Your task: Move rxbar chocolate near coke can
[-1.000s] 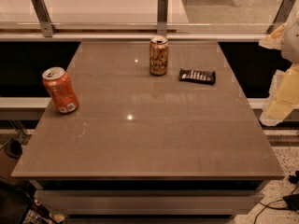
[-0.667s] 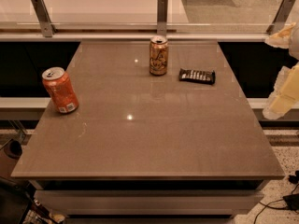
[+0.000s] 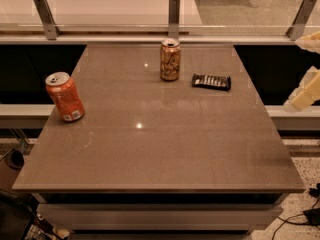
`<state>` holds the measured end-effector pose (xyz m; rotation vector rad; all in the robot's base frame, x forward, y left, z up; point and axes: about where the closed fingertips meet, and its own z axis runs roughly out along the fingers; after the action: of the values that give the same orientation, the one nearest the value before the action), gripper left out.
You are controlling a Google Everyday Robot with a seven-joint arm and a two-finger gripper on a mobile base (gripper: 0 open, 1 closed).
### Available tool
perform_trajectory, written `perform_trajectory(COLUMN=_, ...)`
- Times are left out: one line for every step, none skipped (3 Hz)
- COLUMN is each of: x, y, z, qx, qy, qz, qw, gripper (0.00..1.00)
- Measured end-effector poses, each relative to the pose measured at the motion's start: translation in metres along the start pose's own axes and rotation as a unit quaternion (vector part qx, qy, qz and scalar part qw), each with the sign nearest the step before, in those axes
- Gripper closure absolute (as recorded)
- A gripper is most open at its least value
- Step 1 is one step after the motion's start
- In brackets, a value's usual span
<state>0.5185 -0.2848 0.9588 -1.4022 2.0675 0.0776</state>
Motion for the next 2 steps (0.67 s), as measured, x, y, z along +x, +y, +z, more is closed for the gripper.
perform_trajectory(x=0.009, y=-0.025, z=0.023, qx=-0.002, qy=-0.057, qz=0.021, qw=0.9981, gripper=0.00)
perform_trajectory(x=0.014, y=-0.043, z=0.046, qx=-0.012, qy=-0.102, qz=0.037, qw=0.9940, gripper=0.00)
